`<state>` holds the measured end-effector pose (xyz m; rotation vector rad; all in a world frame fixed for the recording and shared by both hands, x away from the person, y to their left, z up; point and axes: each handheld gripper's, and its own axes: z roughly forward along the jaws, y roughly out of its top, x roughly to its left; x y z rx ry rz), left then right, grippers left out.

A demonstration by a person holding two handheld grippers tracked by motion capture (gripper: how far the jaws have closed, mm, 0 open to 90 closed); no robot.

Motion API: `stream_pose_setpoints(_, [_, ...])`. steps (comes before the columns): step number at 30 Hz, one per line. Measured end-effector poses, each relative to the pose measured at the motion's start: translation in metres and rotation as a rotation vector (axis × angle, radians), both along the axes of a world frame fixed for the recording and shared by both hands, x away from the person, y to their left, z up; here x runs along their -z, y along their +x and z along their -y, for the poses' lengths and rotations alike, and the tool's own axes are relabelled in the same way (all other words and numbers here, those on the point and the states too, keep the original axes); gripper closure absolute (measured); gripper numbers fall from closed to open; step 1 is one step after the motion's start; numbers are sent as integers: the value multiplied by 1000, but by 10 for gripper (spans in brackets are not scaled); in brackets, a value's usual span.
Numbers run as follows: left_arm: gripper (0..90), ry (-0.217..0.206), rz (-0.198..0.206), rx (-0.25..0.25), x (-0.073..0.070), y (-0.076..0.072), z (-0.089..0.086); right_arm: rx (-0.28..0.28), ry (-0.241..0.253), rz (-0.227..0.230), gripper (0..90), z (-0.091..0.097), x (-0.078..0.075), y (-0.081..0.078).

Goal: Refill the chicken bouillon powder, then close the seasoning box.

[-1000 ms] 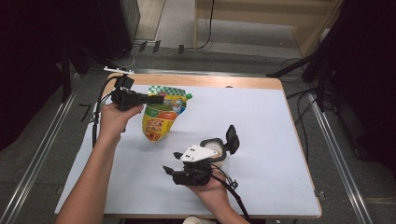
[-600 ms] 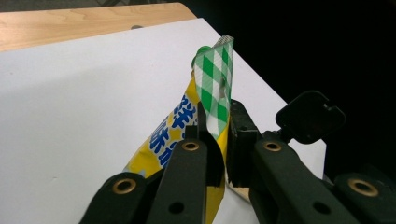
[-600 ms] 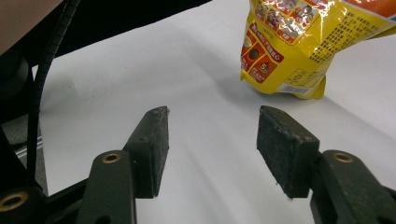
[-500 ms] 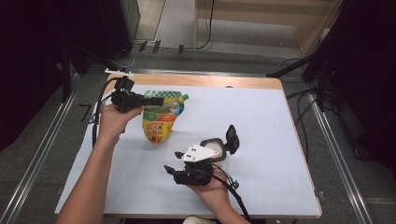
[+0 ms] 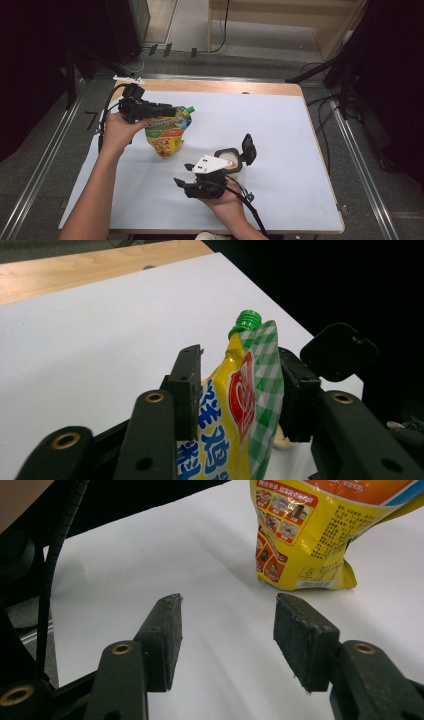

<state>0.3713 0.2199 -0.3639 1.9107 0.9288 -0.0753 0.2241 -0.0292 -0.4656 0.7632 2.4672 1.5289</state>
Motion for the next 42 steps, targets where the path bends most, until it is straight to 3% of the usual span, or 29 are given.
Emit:
stream_pose_setpoints(3, [585,-5,5,11,-2,-2,-1,-1,1,-3,462,0,0,0])
stream_pose_setpoints(9, [553,-26,12,-12,-6,-4,-4,1,7,-2,463,2,-2,1])
stream_pose_setpoints(12, [547,-12,32,-27,-10,-6,-6,2,5,-5,463,2,-3,2])
stream_pose_setpoints(15, [546,-11,24,-28,-16,-9,-7,-3,3,-9,465,3,-3,2])
stream_pose_setpoints(18, [521,-4,64,-41,-22,-13,-10,-13,-2,-27,466,2,-4,3])
stream_pose_setpoints(25, [452,3,101,-51,-33,-19,-15,-30,2,-67,478,5,-10,6])
stream_pose_setpoints(27, [432,18,107,-53,-34,-20,-18,-34,-1,-76,479,6,-13,7])
stream_pose_setpoints(31, [412,10,101,-63,-37,-21,-24,-39,-9,-97,483,9,-19,9])
stream_pose_setpoints(42, [371,44,116,-93,-35,-20,-37,-19,-6,-97,484,27,-35,17])
